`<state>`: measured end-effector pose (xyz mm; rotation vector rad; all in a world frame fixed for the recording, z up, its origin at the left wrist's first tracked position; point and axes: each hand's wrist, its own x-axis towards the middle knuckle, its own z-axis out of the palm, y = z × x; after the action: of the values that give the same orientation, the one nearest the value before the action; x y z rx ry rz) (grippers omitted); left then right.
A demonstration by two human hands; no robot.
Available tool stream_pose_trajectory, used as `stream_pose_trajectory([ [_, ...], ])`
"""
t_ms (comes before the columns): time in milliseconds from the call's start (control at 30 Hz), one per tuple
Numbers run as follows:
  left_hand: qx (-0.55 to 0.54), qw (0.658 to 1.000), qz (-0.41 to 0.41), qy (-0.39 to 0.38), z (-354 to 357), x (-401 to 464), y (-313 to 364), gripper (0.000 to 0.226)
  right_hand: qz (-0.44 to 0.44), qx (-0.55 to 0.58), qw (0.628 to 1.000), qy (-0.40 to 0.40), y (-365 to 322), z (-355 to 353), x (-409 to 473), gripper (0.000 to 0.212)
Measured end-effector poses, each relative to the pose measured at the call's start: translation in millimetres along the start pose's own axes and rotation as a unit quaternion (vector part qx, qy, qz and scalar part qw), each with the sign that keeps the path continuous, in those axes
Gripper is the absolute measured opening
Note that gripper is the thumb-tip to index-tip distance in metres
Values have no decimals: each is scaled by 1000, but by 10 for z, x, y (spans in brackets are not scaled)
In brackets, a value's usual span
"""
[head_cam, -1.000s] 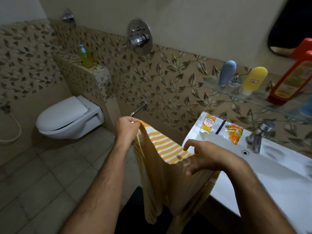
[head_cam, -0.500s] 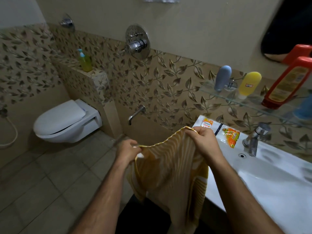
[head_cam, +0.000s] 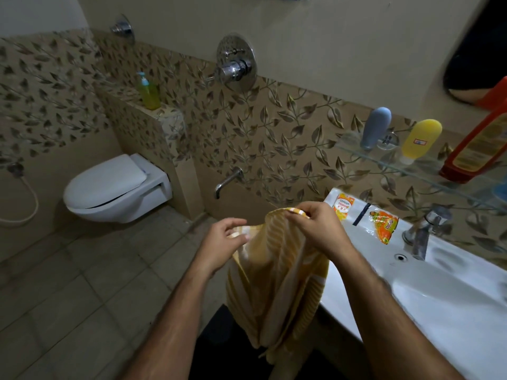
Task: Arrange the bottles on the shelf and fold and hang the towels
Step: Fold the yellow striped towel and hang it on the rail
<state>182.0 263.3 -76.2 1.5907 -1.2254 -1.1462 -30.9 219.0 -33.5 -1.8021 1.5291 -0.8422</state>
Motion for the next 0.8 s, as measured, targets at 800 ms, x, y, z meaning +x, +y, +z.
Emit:
stream_pose_trajectory([
  [800, 172, 963, 163, 127, 165, -131, 881, 9, 2, 91, 994, -56, -44, 62, -272, 15],
])
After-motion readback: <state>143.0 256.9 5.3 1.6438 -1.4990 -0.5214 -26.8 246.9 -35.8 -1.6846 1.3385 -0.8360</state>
